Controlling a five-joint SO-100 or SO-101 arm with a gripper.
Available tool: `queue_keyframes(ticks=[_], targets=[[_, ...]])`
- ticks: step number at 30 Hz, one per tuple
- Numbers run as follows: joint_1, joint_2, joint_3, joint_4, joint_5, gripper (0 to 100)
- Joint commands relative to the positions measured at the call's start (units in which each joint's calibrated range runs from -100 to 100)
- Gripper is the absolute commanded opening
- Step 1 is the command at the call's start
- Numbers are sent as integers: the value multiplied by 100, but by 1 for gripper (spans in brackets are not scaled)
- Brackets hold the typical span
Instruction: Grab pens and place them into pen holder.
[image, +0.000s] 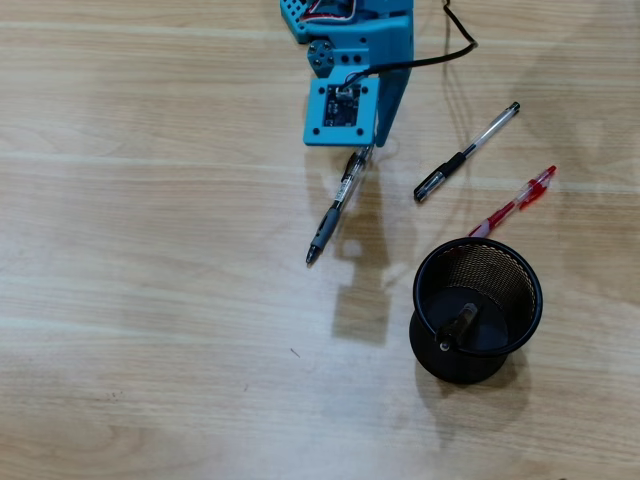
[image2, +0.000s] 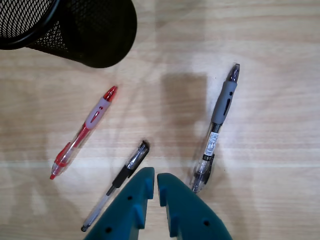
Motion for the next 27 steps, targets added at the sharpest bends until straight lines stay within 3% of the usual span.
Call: queue_keyframes(ticks=[1, 5, 27], targets=[[80, -4, -46, 27, 80, 4], [89, 328, -46, 27, 75, 18], [611, 1703, 687, -237, 28, 19]])
